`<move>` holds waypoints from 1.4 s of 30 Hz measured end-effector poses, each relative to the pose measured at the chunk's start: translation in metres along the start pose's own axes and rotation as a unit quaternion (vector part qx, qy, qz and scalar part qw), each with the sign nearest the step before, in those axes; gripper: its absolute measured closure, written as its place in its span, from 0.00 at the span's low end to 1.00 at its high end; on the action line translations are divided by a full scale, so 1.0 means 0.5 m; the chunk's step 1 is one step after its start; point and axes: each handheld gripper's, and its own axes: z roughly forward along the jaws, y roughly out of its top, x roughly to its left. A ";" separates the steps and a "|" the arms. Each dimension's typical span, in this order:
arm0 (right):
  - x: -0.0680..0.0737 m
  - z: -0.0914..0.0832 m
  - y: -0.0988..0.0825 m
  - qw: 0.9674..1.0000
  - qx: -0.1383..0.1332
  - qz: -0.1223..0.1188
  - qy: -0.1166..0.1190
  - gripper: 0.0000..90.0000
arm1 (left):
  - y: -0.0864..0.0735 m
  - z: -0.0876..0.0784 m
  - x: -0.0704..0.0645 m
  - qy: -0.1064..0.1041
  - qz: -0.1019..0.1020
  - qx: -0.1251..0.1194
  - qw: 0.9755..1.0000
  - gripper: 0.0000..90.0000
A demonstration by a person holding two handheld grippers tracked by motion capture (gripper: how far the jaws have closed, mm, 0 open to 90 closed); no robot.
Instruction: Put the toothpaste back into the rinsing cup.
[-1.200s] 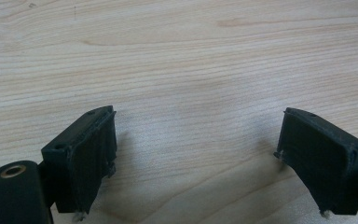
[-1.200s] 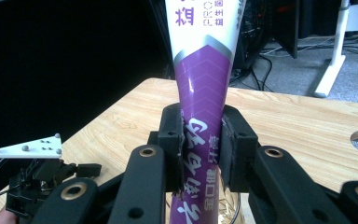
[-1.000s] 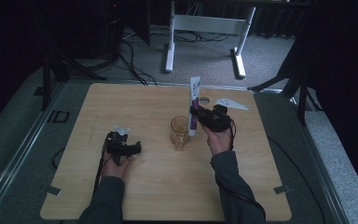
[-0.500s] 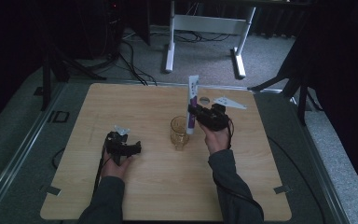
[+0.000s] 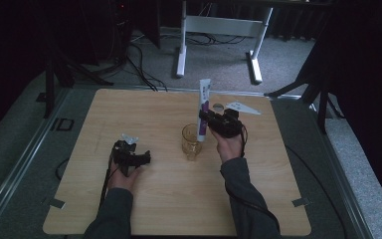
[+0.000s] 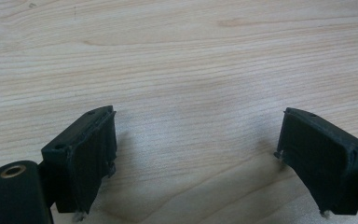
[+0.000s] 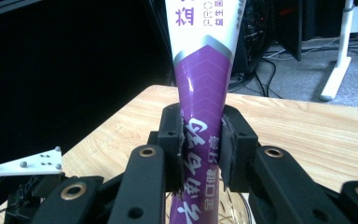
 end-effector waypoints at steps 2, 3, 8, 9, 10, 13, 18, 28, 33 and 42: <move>0.001 0.001 0.002 1.000 -0.002 0.000 0.000 0.81 | 0.000 0.000 0.000 0.000 0.000 0.000 1.000 0.13; 0.001 0.002 0.003 1.000 -0.003 0.000 0.000 0.81 | 0.000 0.000 0.000 0.000 0.000 0.000 1.000 0.13; 0.001 0.008 0.005 1.000 -0.007 0.001 -0.002 0.81 | 0.000 0.000 0.000 0.000 0.000 0.000 1.000 0.13; 0.002 0.009 0.005 1.000 -0.007 0.001 -0.002 0.81 | 0.000 0.000 0.000 0.000 0.000 0.000 1.000 0.13; 0.002 0.010 0.005 1.000 -0.007 0.000 -0.004 0.81 | 0.000 0.000 0.000 -0.001 0.001 0.000 1.000 0.13; 0.003 0.014 0.005 1.000 -0.008 0.000 -0.005 0.81 | 0.000 0.000 0.000 -0.001 0.001 0.001 1.000 0.13; 0.005 0.022 0.003 1.000 -0.009 -0.001 -0.008 0.81 | 0.000 0.000 0.000 -0.001 0.001 0.001 1.000 0.13; 0.002 0.041 -0.003 1.000 -0.006 -0.003 -0.021 0.81 | 0.000 0.000 0.000 -0.002 0.002 0.000 1.000 0.14; -0.001 0.047 -0.009 1.000 -0.006 -0.006 -0.024 0.81 | 0.000 0.000 0.000 -0.002 0.002 0.000 1.000 0.14; 0.000 0.052 -0.023 0.999 -0.001 -0.025 -0.029 0.80 | 0.000 0.000 0.000 -0.002 0.002 0.000 1.000 0.14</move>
